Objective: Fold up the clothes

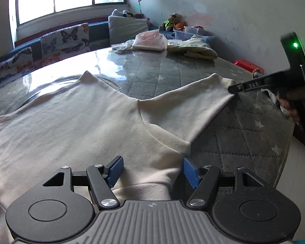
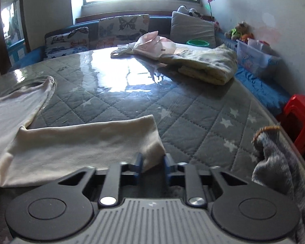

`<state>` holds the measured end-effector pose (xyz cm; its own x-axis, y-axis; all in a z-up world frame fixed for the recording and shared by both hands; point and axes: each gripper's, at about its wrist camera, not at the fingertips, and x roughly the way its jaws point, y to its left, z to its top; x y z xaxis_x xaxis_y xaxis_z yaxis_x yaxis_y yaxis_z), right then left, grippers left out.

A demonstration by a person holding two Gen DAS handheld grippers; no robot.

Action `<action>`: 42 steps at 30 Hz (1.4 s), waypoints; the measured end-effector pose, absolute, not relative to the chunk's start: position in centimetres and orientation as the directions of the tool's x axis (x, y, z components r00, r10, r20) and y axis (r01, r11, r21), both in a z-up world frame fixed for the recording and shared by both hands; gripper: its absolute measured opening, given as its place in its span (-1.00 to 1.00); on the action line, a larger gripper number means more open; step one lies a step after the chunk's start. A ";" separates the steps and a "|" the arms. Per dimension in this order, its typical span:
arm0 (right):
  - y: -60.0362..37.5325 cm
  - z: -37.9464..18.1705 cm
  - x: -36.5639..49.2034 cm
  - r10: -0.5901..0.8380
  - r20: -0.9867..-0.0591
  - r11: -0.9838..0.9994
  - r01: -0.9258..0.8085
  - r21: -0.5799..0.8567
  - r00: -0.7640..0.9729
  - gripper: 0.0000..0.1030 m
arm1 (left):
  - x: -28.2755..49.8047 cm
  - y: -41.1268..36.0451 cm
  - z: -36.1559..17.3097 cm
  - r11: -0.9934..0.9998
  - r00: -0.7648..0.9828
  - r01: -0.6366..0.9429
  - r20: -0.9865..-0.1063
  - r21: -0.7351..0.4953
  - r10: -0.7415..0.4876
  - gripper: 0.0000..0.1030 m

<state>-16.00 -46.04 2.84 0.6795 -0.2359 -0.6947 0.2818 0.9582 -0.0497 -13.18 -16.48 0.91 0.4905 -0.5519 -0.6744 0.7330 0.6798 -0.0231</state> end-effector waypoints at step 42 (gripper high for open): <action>-45.1 3.8 -11.3 -0.185 -0.660 0.978 0.202 -0.051 0.729 -0.32 | -13.0 -16.5 3.1 0.679 0.496 0.734 -0.664 -0.022 -0.559 0.58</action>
<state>-11.31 -45.14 3.84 0.7285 -0.1847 -0.6597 0.2016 0.9781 -0.0512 -12.95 -16.49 3.12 0.4965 -0.5586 -0.6644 0.7341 0.6787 -0.0222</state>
